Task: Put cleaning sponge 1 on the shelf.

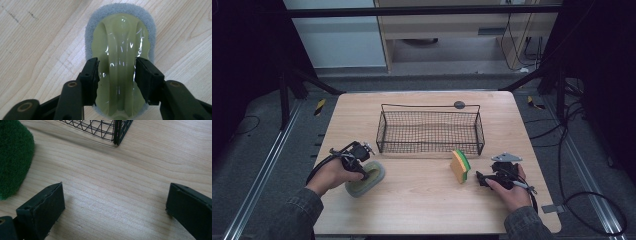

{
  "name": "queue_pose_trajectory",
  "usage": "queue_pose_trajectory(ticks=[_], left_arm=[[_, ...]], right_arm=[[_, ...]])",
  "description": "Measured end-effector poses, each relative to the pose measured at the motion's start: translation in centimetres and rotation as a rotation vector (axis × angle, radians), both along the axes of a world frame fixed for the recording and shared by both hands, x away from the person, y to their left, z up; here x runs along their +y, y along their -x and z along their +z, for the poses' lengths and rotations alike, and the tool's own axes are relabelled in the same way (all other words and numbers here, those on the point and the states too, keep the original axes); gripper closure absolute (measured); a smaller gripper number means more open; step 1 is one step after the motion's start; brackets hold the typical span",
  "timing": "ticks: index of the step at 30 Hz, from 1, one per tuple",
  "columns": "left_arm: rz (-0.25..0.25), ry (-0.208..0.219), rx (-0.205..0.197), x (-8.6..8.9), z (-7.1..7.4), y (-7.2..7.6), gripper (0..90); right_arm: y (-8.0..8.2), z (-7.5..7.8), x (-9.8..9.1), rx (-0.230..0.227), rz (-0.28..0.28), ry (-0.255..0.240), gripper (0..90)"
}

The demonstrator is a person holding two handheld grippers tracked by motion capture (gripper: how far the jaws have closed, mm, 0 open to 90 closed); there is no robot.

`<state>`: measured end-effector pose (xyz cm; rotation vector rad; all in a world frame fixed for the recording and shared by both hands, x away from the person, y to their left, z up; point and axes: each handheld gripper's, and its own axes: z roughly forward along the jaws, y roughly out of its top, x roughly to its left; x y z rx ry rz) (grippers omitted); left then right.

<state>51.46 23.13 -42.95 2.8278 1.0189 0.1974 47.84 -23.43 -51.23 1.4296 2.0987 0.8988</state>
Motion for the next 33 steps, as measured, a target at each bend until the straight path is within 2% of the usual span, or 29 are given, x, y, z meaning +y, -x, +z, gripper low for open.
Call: queue_pose_trajectory(ticks=[4, 21, 24, 28, 33], left_arm=[[-0.007, -0.002, 0.010, -0.04, -0.08, -0.06, 56.5], [-0.011, 0.013, 0.005, -0.43, -0.26, -0.36, 62.3], [-0.014, 0.017, 0.005, -0.44, -0.24, -0.39, 66.0], [-0.020, 0.018, -0.001, -0.37, -0.07, -0.30, 69.8], [-0.037, 0.031, -0.034, -0.08, 0.60, 0.10, 70.2]], right_arm=[[0.01, 0.01, 0.02, 0.001, 0.000, 0.000, 2.2], [0.02, -0.04, 0.11, -0.003, 0.007, 0.005, 2.2], [0.06, 0.00, 0.15, 0.002, 0.006, -0.002, 2.2], [0.06, 0.00, 0.15, 0.002, 0.006, -0.002, 2.2], [0.04, 0.00, 0.15, 0.002, 0.006, -0.001, 2.2]])
